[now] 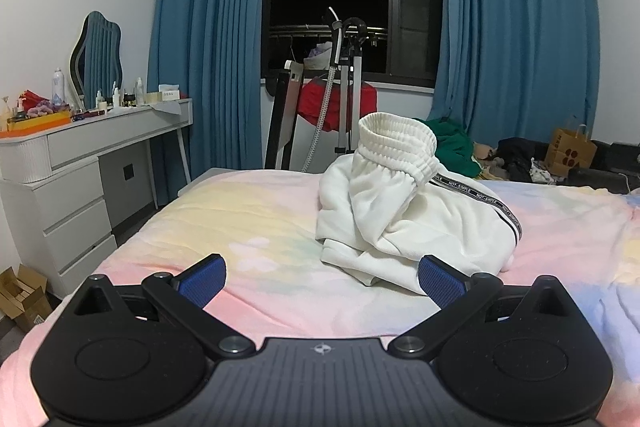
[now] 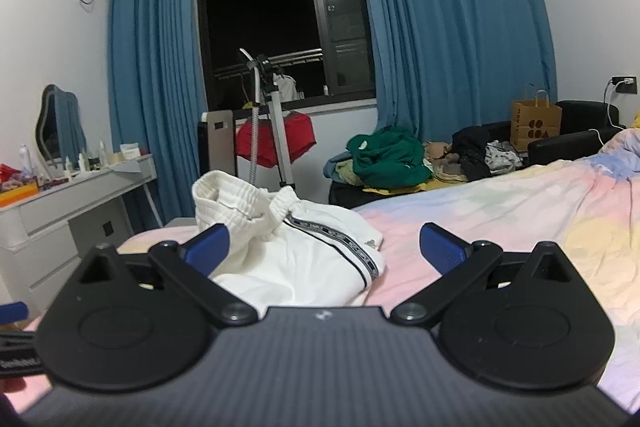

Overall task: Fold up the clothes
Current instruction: 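Move both grippers toward the white sweatpants on the bed, then grasp the elastic waistband with the left gripper while the right gripper approaches a cuff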

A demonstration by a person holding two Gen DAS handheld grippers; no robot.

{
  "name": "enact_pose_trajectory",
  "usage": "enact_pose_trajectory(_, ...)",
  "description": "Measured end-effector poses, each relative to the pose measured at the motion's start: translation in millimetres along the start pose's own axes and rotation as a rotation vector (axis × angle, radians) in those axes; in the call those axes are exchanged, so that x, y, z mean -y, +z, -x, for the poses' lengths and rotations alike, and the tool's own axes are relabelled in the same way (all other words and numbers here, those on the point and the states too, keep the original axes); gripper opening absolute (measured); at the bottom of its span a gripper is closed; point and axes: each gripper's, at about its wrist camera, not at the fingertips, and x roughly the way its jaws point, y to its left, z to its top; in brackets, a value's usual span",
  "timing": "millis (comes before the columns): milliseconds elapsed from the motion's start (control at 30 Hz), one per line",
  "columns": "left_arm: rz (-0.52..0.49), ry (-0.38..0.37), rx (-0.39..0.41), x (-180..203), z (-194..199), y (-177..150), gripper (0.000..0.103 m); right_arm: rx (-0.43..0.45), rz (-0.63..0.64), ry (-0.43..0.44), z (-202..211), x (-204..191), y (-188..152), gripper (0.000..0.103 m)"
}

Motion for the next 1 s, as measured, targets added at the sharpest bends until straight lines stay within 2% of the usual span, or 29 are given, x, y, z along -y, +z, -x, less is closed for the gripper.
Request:
enact_pose_trajectory(100,0.008,-0.003,-0.021,-1.0,-6.0,-1.4,0.103,0.015,0.005,0.006,6.6,1.2,5.0,0.103)
enact_pose_trajectory(233,0.024,-0.006,-0.074,0.3,-29.4,4.1,0.103,-0.016,-0.009,0.02,10.1,7.8,9.5,0.103)
enact_pose_trajectory(400,0.089,-0.038,-0.09,4.5,-77.6,41.7,0.103,-0.051,-0.094,0.013,2.6,27.0,9.7,0.103)
enact_pose_trajectory(500,0.123,-0.053,-0.081,9.6,-117.6,70.4,0.103,-0.087,-0.158,-0.006,-8.8,40.9,4.8,0.103)
enact_pose_trajectory(633,0.162,-0.034,-0.086,18.5,-182.1,104.0,0.103,-0.153,-0.187,-0.008,-26.8,51.8,-6.6,0.103)
enact_pose_trajectory(800,0.257,-0.029,-0.11,18.6,-254.7,132.1,0.1,-0.214,-0.218,0.017,-51.6,56.5,-20.8,0.103)
enact_pose_trajectory(967,0.303,-0.033,-0.16,13.3,-314.7,145.0,0.091,-0.29,-0.249,0.044,-78.4,60.1,-37.4,0.103)
enact_pose_trajectory(1000,0.297,-0.034,-0.175,13.5,-325.2,146.0,0.086,-0.305,-0.255,0.049,-83.7,60.8,-40.8,0.103)
